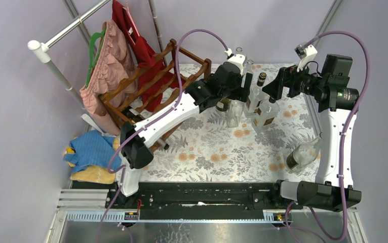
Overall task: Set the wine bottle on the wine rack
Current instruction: Pick up the wine bottle from the center of the board.
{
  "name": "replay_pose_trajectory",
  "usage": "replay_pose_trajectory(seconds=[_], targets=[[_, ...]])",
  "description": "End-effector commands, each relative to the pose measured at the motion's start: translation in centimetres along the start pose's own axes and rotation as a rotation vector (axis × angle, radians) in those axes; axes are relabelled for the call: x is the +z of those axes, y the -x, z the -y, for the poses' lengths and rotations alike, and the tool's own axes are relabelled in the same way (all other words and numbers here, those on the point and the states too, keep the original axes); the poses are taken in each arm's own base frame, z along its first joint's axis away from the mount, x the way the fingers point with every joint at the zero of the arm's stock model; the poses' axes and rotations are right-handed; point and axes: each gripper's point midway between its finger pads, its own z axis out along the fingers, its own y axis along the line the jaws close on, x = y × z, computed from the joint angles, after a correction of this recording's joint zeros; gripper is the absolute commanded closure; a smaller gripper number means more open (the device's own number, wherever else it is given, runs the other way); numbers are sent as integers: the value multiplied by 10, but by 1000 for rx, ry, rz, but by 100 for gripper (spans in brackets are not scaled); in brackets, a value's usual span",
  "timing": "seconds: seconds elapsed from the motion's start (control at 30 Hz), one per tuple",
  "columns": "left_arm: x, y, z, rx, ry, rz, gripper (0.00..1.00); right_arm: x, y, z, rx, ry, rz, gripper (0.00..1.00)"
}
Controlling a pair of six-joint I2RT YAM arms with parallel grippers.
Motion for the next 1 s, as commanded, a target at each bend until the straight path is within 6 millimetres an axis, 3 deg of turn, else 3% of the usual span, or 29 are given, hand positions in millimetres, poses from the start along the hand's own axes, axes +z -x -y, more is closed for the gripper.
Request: replay_pose_trajectory(seconds=[0.0, 0.23, 0.4, 0.83, 0.9, 0.97], targets=[[14, 8, -4, 68, 33, 31, 18, -8, 12, -7, -41, -6, 62, 0], [23, 13, -10, 82, 58, 48, 19, -5, 13, -2, -43, -19, 59, 0], [38, -4, -13, 91, 46, 2, 22, -2, 10, -1, -21, -10, 56, 0], [56, -14, -15, 153, 33, -15, 34, -1, 4, -1, -9, 0, 50, 0], [57, -15, -16, 157, 35, -18, 38, -1, 3, -2, -8, 2, 50, 0], [57, -15, -15, 161, 30, -20, 51, -1, 2, -2, -7, 4, 50, 0]])
